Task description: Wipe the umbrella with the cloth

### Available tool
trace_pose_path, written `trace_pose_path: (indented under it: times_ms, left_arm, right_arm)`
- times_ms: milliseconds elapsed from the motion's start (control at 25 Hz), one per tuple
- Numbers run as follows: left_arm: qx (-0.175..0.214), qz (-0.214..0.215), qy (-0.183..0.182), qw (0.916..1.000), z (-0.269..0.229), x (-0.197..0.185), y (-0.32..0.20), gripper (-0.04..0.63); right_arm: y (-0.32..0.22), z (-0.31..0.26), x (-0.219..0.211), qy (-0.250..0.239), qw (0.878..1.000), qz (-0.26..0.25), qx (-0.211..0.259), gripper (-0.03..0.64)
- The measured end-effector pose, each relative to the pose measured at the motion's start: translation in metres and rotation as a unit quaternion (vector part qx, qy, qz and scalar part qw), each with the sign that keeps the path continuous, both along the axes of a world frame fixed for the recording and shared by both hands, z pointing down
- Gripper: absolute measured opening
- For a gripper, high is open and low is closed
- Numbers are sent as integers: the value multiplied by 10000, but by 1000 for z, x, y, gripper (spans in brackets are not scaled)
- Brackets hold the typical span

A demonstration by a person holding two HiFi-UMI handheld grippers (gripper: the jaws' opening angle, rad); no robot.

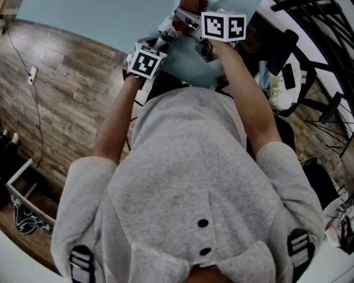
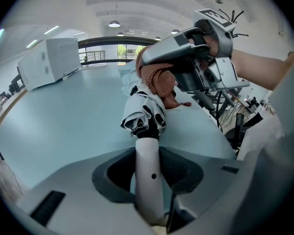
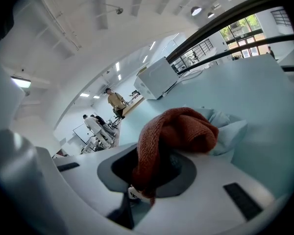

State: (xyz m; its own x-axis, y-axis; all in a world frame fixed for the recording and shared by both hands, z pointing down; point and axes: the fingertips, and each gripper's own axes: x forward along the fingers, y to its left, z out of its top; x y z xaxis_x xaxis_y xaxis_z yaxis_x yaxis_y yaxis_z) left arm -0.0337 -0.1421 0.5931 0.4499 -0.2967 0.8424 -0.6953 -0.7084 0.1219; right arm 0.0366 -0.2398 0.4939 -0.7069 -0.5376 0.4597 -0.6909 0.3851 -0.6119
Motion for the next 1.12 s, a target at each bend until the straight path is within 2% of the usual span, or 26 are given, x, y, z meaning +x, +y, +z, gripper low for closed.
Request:
trace_pose_path:
  times_ms: [1120]
  left_arm:
    - [-13,-8,-57,10000,1,0,-1,153]
  right_arm:
    - [-15,-2,26,164,9998,24,62,78]
